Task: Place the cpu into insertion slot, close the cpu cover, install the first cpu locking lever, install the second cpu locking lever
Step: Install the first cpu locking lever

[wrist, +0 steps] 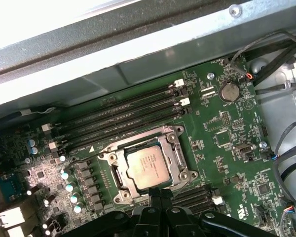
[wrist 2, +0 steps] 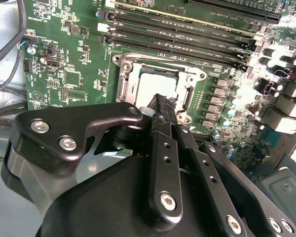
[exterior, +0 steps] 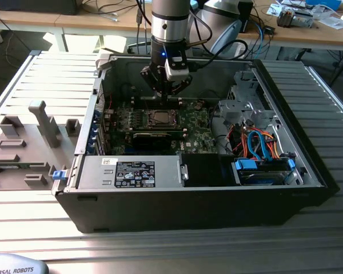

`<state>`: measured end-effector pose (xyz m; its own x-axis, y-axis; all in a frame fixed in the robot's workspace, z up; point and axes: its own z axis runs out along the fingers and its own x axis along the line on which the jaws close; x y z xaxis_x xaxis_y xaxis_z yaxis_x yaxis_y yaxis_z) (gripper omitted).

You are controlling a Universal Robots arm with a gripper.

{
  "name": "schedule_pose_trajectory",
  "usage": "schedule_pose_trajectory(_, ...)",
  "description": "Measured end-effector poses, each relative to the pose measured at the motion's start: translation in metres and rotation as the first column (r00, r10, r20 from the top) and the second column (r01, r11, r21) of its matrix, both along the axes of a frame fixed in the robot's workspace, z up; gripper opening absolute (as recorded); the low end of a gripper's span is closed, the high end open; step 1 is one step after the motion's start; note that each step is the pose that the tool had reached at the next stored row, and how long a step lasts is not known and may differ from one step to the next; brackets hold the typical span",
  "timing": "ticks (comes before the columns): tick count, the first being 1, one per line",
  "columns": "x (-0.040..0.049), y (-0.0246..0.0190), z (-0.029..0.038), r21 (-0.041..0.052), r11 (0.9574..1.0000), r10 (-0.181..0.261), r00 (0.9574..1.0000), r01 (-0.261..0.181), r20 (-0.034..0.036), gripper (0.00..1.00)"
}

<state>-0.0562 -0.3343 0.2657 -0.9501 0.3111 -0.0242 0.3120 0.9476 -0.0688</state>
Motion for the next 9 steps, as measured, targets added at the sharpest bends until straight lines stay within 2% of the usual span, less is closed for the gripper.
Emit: schedule_pose_trajectory(9,0.0,0.0,0.0,-0.0001,0.9999,0.015,0.9999,-0.015,0.0,0.11)
